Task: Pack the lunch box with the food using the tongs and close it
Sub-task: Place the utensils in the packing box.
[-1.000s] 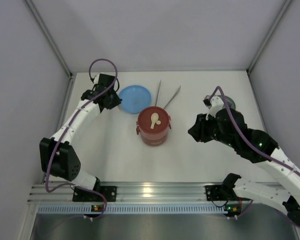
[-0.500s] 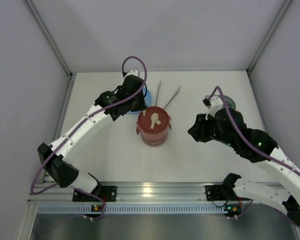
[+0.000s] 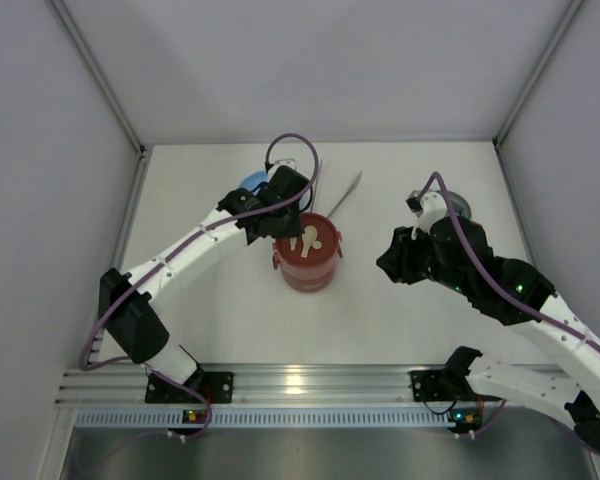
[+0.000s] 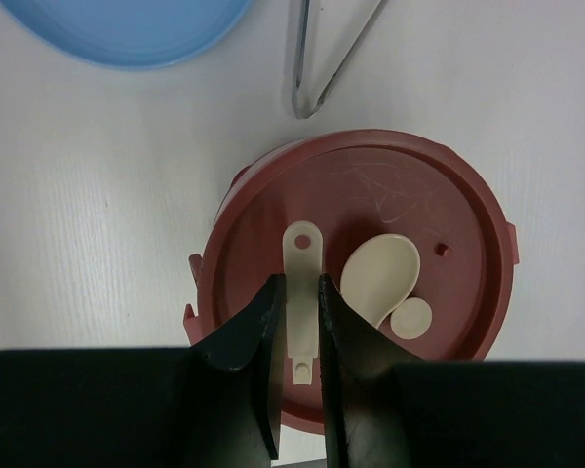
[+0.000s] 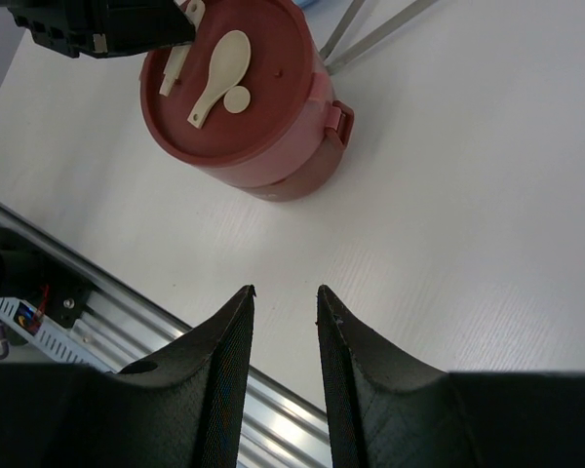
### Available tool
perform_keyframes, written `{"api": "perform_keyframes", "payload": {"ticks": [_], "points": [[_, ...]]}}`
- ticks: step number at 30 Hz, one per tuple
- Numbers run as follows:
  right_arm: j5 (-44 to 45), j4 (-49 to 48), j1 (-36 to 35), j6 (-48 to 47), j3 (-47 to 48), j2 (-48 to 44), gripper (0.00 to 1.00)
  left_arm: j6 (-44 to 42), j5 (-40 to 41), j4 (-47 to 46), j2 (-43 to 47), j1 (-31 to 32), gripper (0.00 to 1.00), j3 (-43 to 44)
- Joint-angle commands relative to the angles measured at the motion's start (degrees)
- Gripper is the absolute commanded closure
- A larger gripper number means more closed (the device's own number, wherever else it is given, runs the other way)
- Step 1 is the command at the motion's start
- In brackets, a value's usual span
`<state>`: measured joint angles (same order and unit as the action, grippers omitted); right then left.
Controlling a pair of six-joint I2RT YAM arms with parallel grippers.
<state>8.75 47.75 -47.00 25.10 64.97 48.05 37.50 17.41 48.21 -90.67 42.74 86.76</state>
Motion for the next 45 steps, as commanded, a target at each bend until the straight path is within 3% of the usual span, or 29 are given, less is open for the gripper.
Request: {"api": "perform_keyframes", "payload": {"ticks": [1, 16, 23, 27, 33, 40, 45], "points": [[0.91, 1.74, 0.42, 0.12, 1.48, -0.33, 0.68, -0.76, -0.35, -1.45, 0.15, 0.41, 1.00, -0.89], [0.65, 1.56, 0.42, 0.12, 1.74, 0.20, 0.68, -1.37, -0.54, -2.15, -0.03, 1.38, 0.91, -2.56], [0.74, 1.56, 0.42, 0.12, 1.92, 0.20, 0.68, -2.16, -0.62, -3.03, 1.46, 1.64, 0.68, -2.30], [0.65, 1.47, 0.42, 0.12, 2.00, 0.38, 0.68, -2.60, -0.80, -2.94, 1.73, 1.64, 0.62, -1.86], [0.74, 1.82, 0.42, 0.03, 2.53, 0.55, 0.68, -2.69, -0.54, -2.77, 3.48, 1.73, 0.63, -1.60], [2.76, 2.44, 0.42, -0.49, 4.20, 1.43, 0.67, -4.88, 5.09, -6.98, 14.29, 1.56, 0.60, -1.07], [6.71, 2.35, 0.68, -0.23, 4.81, 2.83, 0.65, -7.17, 1.59, -13.30, 21.75, -2.91, 0.57, -4.13]]}}
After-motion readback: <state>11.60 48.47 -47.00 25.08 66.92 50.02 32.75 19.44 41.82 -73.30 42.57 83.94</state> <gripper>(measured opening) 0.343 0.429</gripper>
